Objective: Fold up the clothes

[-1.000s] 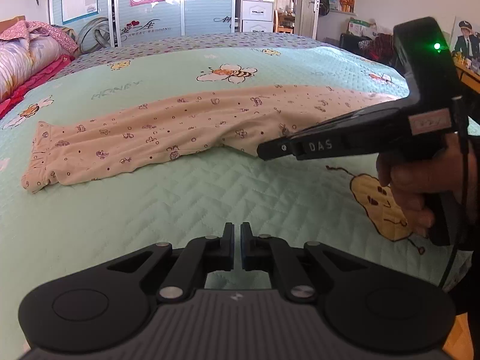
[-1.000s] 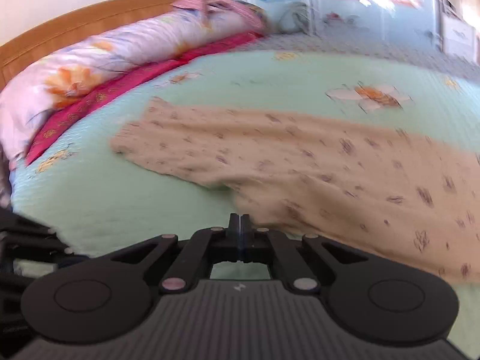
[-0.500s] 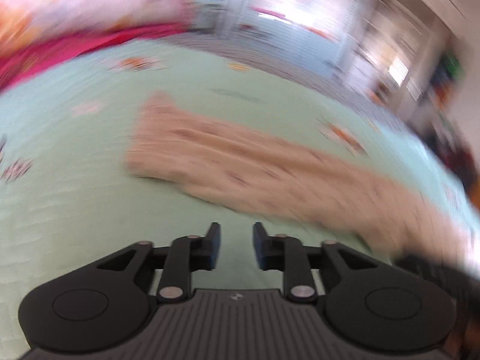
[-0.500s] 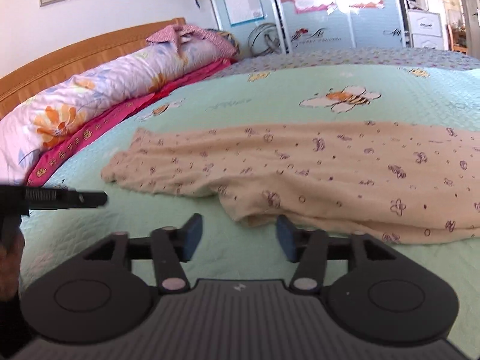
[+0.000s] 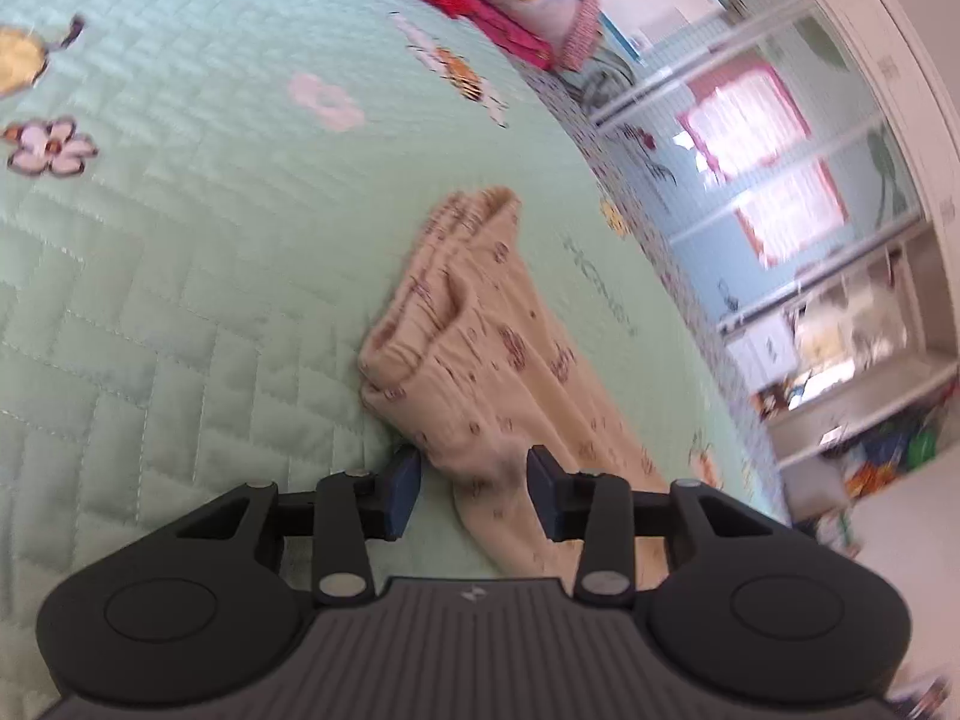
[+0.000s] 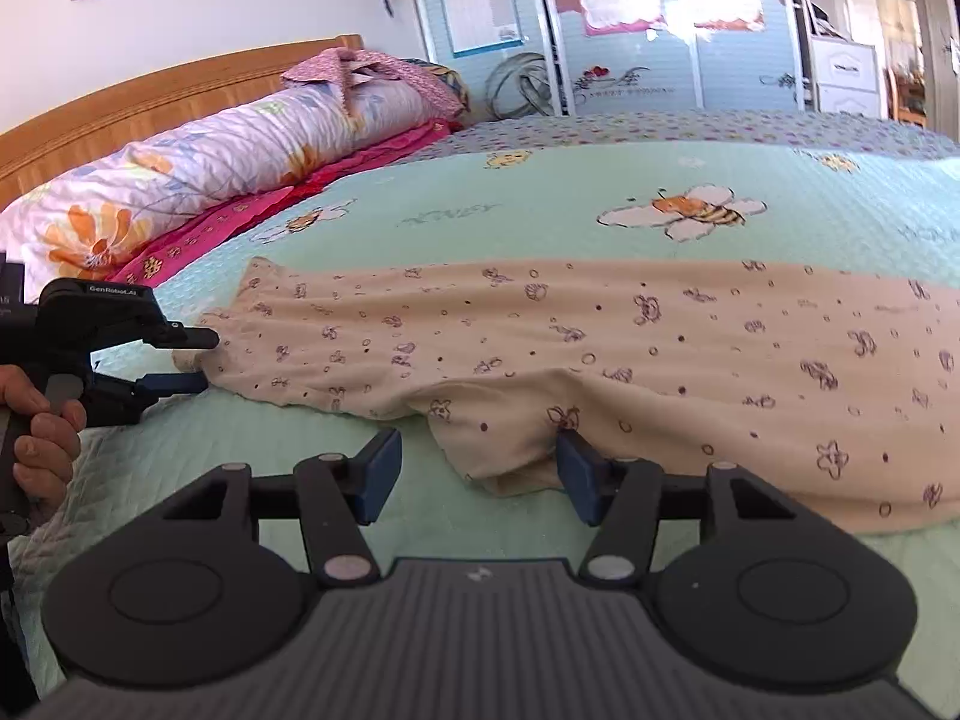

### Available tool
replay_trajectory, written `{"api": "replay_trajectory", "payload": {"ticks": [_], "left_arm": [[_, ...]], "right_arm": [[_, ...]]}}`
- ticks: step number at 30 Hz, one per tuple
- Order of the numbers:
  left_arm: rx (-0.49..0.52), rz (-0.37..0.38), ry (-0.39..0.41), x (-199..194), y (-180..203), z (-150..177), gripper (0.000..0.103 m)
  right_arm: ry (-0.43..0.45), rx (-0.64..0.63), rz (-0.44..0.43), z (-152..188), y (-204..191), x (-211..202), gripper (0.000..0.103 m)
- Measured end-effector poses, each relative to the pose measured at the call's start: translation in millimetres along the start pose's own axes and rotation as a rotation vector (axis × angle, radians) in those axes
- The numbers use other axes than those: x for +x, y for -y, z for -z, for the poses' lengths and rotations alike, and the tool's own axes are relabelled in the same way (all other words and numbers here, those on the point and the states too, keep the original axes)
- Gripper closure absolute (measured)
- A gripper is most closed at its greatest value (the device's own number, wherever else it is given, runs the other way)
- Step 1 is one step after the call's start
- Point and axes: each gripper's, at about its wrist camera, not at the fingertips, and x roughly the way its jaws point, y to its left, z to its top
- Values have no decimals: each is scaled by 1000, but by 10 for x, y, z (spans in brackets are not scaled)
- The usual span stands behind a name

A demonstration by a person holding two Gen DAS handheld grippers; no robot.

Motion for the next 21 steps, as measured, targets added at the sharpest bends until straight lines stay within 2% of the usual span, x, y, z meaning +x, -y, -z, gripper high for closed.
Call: {"api": "replay_trajectory", "payload": {"ticks": [1,2,3,7,10,11,12,13,14,17,18,21], "left_arm": [[4,-5,12,-18,10,-12,80],[14,-10,25,-42,26,-22,81],[23,-16,37,-66,43,-32,89],[62,-38,89,-163,109,-72,96],[90,-55,128,-235,159,-101,97],[100,-61,141,-259,175,-111,97],[110,-66,153,-283,192,-121,96],[107,-69,147,-267,164,-130,96],[103,-71,138,-244,129,-139,96],[90,-78,109,-175,23,-164,96],[86,-80,99,-152,-12,-172,96],[78,-81,81,-108,-88,-193,96]], "right_arm": [[-3,10,3,1,11,11,44],[-5,18,3,1,20,17,44],[-6,26,3,0,28,22,44],[-4,40,9,8,31,39,44],[7,43,0,12,12,22,46],[12,43,-11,11,2,10,51],[7,38,-21,16,-12,12,66],[3,32,-31,21,-26,14,76],[-3,28,-40,28,-40,20,77],[-7,28,-28,43,-62,43,77],[0,30,-20,40,-67,32,73],[2,36,-14,44,-55,28,51]]}}
